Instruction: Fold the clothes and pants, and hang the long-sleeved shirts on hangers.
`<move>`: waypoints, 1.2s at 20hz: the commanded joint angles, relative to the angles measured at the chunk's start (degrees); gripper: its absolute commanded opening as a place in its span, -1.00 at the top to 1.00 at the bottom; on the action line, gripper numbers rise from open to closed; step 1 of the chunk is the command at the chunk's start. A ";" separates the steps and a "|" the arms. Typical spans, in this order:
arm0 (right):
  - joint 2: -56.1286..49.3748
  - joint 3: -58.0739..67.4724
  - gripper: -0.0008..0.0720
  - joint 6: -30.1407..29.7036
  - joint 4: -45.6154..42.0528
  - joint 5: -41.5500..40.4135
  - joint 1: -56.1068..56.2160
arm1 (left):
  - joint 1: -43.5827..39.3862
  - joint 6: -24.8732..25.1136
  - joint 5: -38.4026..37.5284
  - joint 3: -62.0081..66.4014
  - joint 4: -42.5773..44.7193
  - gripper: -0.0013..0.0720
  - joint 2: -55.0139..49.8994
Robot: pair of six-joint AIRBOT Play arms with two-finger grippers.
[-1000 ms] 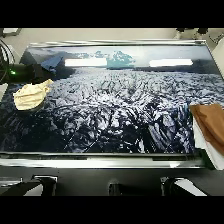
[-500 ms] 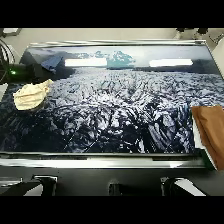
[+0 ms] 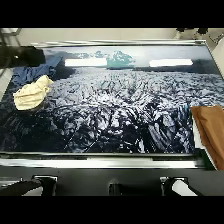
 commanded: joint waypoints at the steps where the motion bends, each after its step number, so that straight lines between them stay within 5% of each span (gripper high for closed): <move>1: -5.51 0.09 -0.91 5.90 -11.19 11.04 23.74 | -2.62 -5.75 -17.64 0.00 7.61 -0.95 -7.43; 3: -10.58 -2.75 -0.91 5.73 -8.55 19.17 31.39 | -2.19 -4.13 -22.25 -6.97 0.83 -0.97 -8.83; 6: -13.16 -9.40 -0.76 7.89 -7.96 18.91 38.03 | -2.75 -9.57 -6.14 -22.71 -4.70 -0.96 -0.57; 8: -13.18 -13.05 -0.76 10.93 -8.02 14.86 39.89 | -3.65 -9.51 -1.86 -29.29 -3.82 -0.96 2.71; 24: -13.11 -14.23 -0.76 11.10 -10.08 14.27 39.80 | -3.17 -9.33 -3.72 -30.16 -3.82 -0.96 2.49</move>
